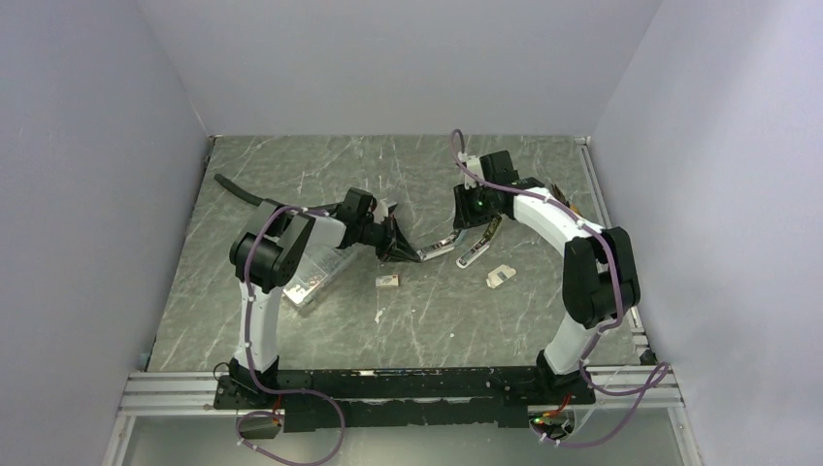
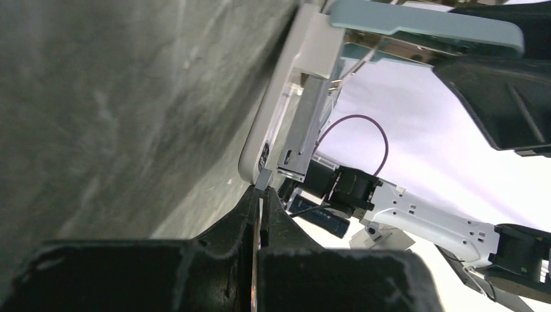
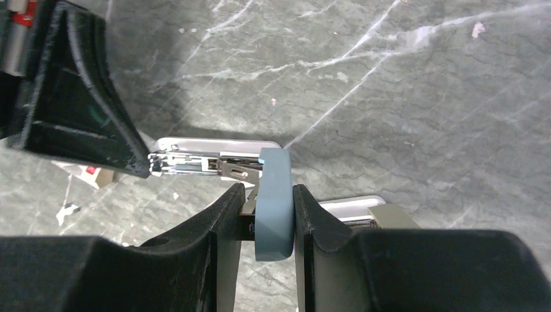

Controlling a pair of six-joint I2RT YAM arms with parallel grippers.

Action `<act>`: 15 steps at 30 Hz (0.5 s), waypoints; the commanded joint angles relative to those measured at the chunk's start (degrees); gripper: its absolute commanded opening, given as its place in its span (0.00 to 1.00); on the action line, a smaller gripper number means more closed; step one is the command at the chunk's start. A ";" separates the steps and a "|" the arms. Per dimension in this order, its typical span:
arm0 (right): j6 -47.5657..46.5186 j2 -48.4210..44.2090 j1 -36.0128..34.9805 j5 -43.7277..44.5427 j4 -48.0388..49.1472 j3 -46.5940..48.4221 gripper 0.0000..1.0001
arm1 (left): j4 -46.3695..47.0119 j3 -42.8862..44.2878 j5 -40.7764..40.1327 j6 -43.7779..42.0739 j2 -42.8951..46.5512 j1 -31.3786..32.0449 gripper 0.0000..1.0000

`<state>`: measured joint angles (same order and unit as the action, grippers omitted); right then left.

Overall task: Load the staples into the stapler
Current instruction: Open the stapler at the center of the board.

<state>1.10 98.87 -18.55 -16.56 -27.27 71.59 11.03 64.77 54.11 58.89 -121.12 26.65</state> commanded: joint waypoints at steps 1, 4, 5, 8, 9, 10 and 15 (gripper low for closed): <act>1.29 -3.64 1.69 -10.46 4.33 -0.25 0.08 | -1.97 2.15 -0.03 -3.89 -1.74 -0.58 0.03; 1.32 -3.51 2.89 -13.63 4.86 -0.77 0.08 | -3.30 2.77 -0.23 -5.27 -2.25 -0.85 0.03; 1.10 -3.59 3.09 -14.68 5.00 -0.90 0.08 | -3.29 2.80 -0.27 -5.48 -2.24 -0.90 0.03; 0.88 -3.77 3.94 -18.27 5.37 -1.35 0.08 | -4.63 3.06 -0.93 -7.04 -2.09 -1.36 0.03; 0.73 -3.84 4.26 -19.40 5.52 -1.49 0.08 | -5.48 3.34 -1.20 -7.77 -2.15 -1.49 0.03; 0.70 -3.88 4.64 -20.71 5.88 -1.76 0.08 | -6.16 3.54 -1.38 -8.36 -2.11 -1.70 0.03; 1.18 -4.27 5.71 -26.12 7.30 -3.19 0.09 | -8.55 4.57 -2.57 -10.55 -1.88 -2.24 0.03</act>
<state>0.84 98.15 -13.08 -31.27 -23.18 69.21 4.82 67.00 54.35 52.23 -122.63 24.95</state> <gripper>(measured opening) 0.336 0.040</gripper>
